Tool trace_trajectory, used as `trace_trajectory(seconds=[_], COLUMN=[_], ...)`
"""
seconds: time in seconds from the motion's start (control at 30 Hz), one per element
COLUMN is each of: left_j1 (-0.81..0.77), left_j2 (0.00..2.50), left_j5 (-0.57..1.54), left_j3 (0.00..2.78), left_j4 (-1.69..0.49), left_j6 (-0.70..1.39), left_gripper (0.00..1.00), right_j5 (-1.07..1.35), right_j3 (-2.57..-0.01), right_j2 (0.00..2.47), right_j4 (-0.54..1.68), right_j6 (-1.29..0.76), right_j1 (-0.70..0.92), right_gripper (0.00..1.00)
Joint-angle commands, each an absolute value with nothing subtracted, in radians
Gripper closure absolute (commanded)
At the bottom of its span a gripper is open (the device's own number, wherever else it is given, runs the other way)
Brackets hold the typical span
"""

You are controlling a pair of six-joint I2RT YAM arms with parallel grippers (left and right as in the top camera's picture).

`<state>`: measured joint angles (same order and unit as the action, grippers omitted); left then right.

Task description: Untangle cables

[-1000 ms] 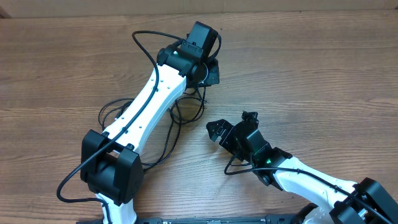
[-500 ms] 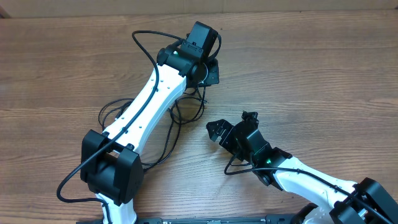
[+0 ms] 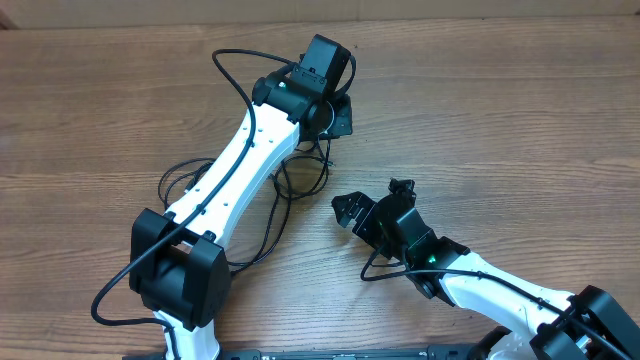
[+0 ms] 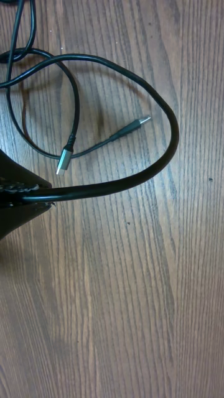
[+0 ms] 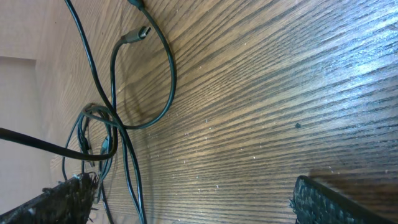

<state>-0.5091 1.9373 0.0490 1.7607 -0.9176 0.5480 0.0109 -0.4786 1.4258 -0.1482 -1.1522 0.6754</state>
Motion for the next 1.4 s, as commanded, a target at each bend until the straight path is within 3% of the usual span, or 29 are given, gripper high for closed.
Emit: trace_trajectory(seconds=[0.0, 1.37], left_j1=[-0.503, -0.505], left_j2=[1.913, 1.913], left_j5=[0.041, 0.079], left_j3=[1.787, 1.787], left_j4=[-0.927, -0.937], left_j6=[0.545, 0.547], left_gripper=[0.96, 0.96], right_j5=[0.004, 0.004], right_j3=[-0.478, -0.478], right_j2=[1.414, 1.414], right_j4=[-0.155, -0.155], right_j6=[-1.156, -1.156], right_j1=[0.674, 0.673], right_gripper=[0.0, 0.0])
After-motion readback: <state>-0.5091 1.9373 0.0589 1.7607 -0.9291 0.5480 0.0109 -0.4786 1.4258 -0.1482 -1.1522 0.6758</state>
